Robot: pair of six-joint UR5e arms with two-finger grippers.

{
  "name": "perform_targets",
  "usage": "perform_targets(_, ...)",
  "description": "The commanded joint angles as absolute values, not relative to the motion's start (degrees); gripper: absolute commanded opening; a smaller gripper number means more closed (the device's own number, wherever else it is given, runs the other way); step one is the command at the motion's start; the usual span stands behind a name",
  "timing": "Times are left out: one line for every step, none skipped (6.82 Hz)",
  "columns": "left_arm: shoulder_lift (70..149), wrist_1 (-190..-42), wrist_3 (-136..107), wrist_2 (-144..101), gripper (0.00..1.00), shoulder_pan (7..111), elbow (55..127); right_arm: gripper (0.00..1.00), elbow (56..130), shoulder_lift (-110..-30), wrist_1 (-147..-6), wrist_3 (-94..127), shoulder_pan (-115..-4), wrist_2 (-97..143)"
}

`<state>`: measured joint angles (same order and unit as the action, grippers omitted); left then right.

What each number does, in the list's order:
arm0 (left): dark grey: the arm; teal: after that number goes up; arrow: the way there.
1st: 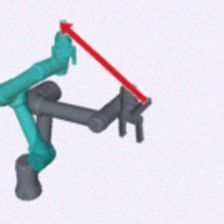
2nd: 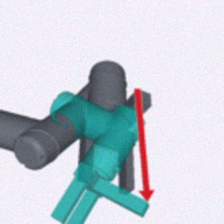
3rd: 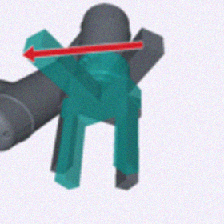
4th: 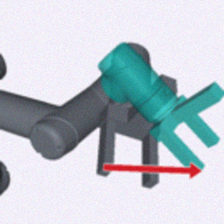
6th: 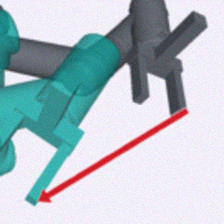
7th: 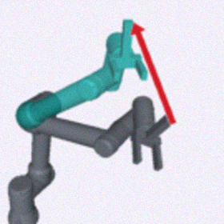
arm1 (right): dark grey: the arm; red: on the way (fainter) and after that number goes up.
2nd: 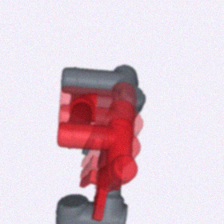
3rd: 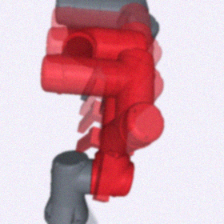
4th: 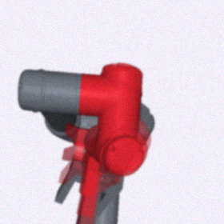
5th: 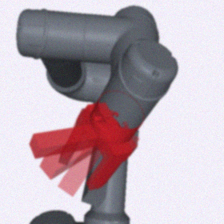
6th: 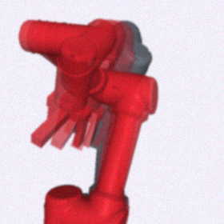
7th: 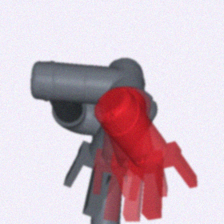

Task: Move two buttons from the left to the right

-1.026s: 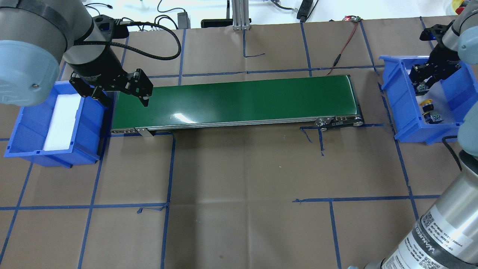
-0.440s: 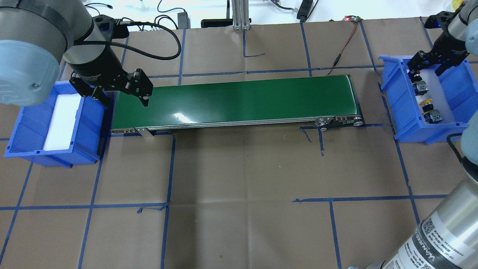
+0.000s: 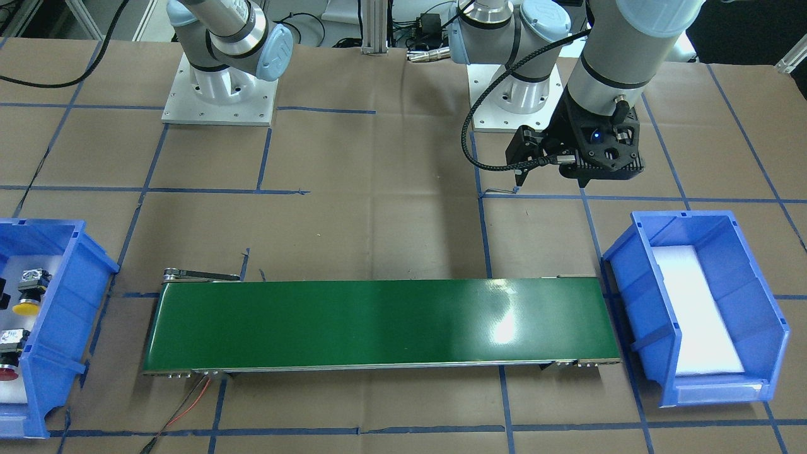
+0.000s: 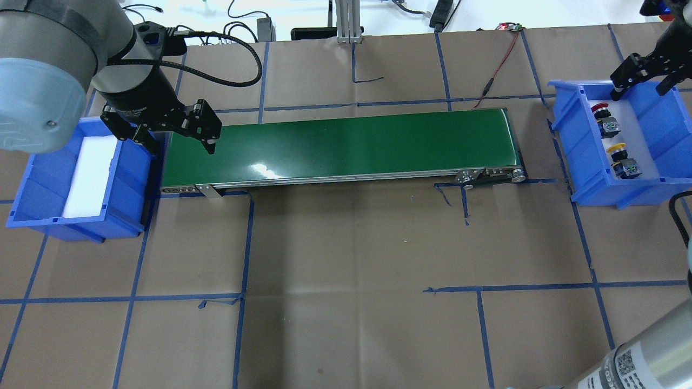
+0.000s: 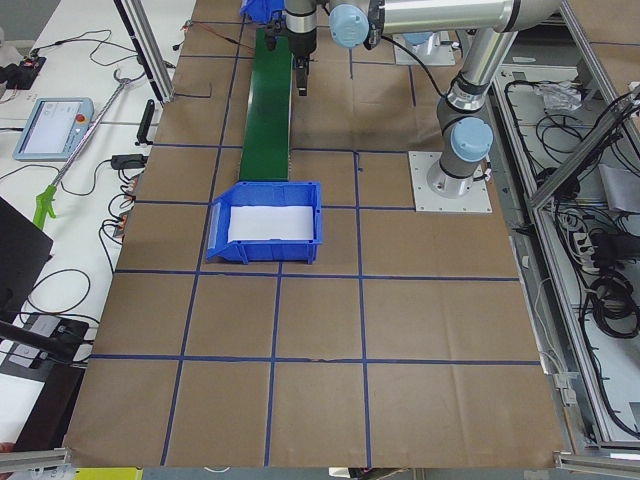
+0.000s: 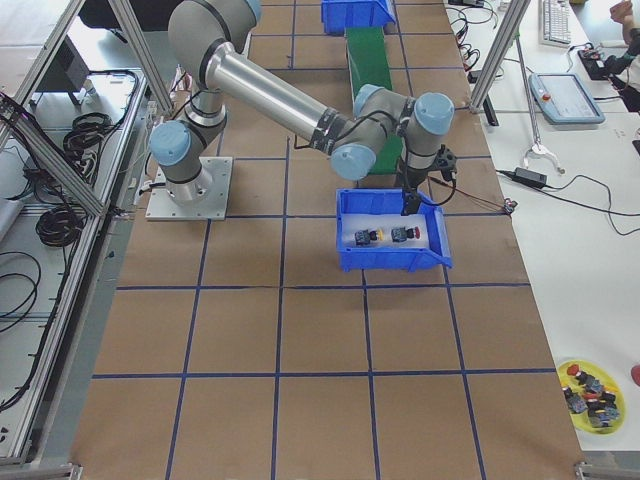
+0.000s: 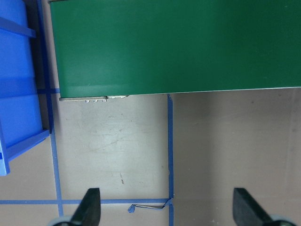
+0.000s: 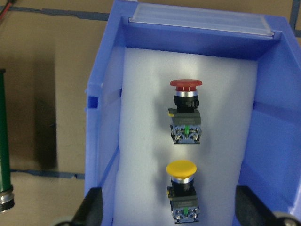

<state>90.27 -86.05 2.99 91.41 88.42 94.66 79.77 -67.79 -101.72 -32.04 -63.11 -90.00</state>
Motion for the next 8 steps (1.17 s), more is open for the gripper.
perform_targets(90.26,-86.04,2.99,91.41,1.00,88.42,94.66,1.00,81.72,-76.86,-98.18,-26.77,-66.07,-89.57)
perform_targets(90.26,-86.04,2.99,91.49,1.00,88.42,94.66,1.00,83.48,-79.95,-97.83,-11.93,-70.44,-89.47)
perform_targets(90.18,-86.04,2.99,91.41,1.00,88.42,94.66,1.00,84.19,-81.55,-97.82,-0.90,-76.49,-89.56)
perform_targets(90.09,-86.04,2.99,91.41,1.00,88.42,94.57,1.00,84.63,-82.61,-97.74,1.38,-84.82,-89.65)
perform_targets(90.00,-86.04,2.99,91.41,1.00,88.42,94.66,1.00,85.42,-82.70,-97.91,2.02,-92.21,-89.65)
perform_targets(90.00,-85.96,2.99,91.32,1.00,88.42,94.66,1.00,84.73,-83.66,-98.00,2.02,-95.42,-89.56)
perform_targets(90.17,-85.87,2.99,91.32,1.00,88.42,94.66,1.00,85.34,-86.20,-97.74,1.24,-95.54,-89.47)
perform_targets(90.35,-85.78,2.99,91.32,1.00,88.42,94.66,1.00,84.56,-88.83,-96.26,1.06,-95.54,-89.47)
